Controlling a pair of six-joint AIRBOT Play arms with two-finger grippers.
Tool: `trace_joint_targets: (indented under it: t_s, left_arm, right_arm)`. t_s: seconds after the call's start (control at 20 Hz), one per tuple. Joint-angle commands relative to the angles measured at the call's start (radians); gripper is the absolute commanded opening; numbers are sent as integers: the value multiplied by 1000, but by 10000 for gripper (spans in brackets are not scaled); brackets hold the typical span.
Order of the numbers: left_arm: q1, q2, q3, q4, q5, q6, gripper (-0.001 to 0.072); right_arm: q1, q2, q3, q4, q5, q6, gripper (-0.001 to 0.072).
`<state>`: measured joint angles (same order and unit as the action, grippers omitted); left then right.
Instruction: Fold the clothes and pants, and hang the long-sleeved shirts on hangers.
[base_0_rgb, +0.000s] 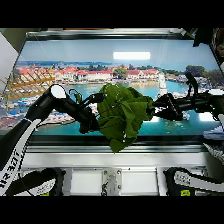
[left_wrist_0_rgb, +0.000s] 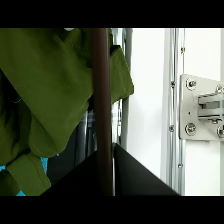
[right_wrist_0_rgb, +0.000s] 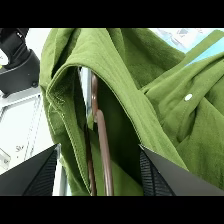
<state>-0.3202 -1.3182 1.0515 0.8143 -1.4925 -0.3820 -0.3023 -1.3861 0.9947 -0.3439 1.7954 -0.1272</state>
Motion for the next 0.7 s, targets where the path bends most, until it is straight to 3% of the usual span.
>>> trace_joint_targets:
  t_s: [0.0, 0.1, 0.15, 0.25, 0.3, 0.65]
  left_arm:
    - [0, 0, 1, -3, 3, 0, 13]
    - [0, 0, 1, -3, 3, 0, 13]
    - [0, 0, 1, -3, 3, 0, 13]
    - [0, 0, 1, -3, 3, 0, 13]
    - [0, 0, 1, -3, 3, 0, 13]
    - [0, 0, 1, -1, 3, 0, 13]
  right_arm:
    - [0, -1, -1, 1, 0, 3, 536]
    - [0, -1, -1, 1, 0, 3, 530]
    - [0, -1, -1, 1, 0, 3, 458]
    - [0, -1, -1, 1, 0, 3, 72]
    - [0, -1, -1, 2, 0, 2, 9]
    - [0, -1, -1, 2, 0, 3, 9]
